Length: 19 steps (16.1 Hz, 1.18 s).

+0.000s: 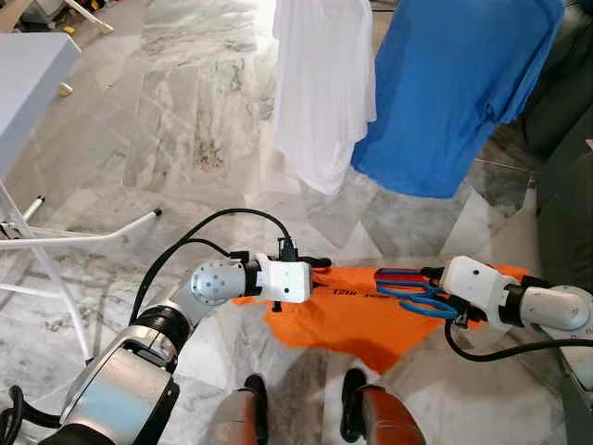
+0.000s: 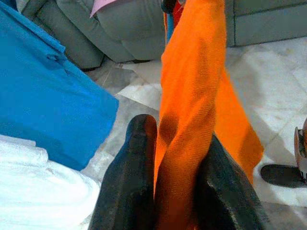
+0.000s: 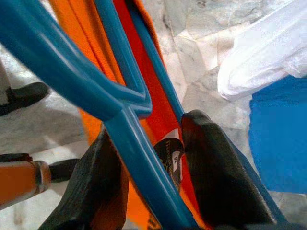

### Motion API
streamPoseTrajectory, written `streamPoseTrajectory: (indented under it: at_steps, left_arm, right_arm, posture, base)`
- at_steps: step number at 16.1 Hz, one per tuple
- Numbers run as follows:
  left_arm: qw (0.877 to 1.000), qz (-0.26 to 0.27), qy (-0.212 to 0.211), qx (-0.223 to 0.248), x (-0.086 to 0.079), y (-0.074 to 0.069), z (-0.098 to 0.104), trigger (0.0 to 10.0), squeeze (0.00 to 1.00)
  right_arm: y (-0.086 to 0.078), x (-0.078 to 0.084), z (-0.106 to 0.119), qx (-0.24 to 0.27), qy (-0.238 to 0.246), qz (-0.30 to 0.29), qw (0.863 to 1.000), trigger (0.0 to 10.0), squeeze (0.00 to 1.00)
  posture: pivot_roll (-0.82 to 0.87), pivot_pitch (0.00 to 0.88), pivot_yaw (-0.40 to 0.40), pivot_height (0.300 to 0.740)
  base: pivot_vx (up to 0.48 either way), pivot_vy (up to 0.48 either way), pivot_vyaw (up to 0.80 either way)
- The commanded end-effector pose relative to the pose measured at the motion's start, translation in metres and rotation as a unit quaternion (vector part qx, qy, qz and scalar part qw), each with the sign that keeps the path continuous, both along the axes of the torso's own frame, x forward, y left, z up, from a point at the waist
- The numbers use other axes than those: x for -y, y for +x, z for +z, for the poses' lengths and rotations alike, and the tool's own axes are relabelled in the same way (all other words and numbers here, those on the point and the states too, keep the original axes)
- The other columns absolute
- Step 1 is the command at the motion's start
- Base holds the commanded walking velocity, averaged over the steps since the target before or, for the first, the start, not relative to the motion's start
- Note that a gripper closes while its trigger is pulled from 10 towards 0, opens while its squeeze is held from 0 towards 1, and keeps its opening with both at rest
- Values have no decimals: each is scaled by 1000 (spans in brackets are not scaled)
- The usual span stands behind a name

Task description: Hang hanger

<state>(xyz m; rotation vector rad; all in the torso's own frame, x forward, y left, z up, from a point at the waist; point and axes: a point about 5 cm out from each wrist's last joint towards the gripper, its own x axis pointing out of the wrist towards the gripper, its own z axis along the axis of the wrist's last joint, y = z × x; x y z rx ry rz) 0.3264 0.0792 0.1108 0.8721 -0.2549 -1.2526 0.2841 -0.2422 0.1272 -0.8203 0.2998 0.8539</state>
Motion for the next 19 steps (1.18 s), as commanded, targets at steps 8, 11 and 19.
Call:
streamPoseTrajectory:
  at_steps: [8, 11, 19]
  left_arm:
    - [1000, 7, -3, 8, -4, 2, 3, 0, 0]
    - [1000, 6, -1, 7, -3, 2, 3, 0, 0]
    - [1000, -1, 3, 6, -5, 1, 2, 0, 0]
  right_arm:
    - [-1, 7, 8, 18, -44, 2, 999, 10000, 1000]
    - [-1, 8, 16, 21, -50, 6, 998, 10000, 1000]
    - [-2, 35, 24, 7, -99, 2, 995, 10000, 0]
  posture:
    - [-183, 271, 110, 740]
    - [-186, 274, 112, 740]
    - [-183, 282, 114, 740]
  base:
    - [0, 0, 0]
    - [0, 0, 0]
    - [0, 0, 0]
